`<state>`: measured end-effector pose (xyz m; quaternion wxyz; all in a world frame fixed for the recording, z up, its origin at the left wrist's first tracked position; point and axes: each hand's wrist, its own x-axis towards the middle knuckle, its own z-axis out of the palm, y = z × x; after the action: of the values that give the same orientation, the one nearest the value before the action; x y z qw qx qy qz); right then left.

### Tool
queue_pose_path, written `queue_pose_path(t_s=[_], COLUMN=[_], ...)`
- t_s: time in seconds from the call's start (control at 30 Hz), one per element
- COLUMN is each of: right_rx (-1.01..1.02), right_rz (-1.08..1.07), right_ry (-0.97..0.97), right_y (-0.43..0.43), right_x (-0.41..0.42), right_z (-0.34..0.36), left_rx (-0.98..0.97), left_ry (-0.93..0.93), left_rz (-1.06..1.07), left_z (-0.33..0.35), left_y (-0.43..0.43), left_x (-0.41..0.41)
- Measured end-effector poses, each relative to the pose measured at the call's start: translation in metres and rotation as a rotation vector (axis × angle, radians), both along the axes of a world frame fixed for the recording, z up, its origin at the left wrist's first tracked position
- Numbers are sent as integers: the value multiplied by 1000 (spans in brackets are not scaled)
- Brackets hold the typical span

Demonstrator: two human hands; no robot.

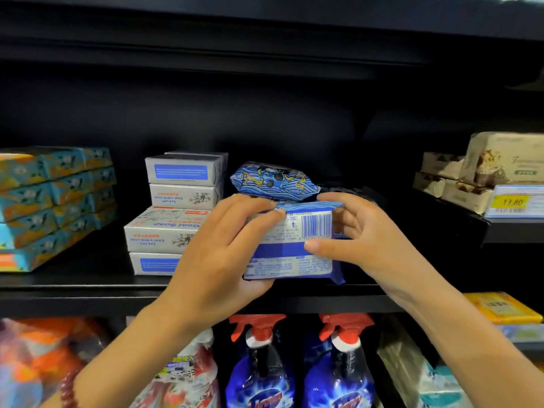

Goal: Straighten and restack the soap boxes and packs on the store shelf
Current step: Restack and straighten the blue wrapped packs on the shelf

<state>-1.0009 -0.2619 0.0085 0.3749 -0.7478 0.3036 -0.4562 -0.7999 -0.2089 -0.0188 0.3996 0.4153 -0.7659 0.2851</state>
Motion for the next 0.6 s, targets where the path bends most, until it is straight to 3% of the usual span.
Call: queue_pose_path(t_s=[0.2,0.33,0.47,0.53,0.6], right_rx=[-166,-427,-724,-867,-940], right_rz=[-79,-126,-51,-32,2], right_ry=[-103,-72,-13,16,22], right_y=[4,7,9,7,3], right_x=[6,2,2,4,4], right_z=[-13,-20,-26,-30,-32], left_rx=[8,72,474,653,661], left_ry=[-19,168,401,402,350], left_rz=[-41,-183,-189,-180,-151], left_z=[0,14,26,25,23], left_y=[6,18,20,15,11], left_x=[1,2,7,10,11])
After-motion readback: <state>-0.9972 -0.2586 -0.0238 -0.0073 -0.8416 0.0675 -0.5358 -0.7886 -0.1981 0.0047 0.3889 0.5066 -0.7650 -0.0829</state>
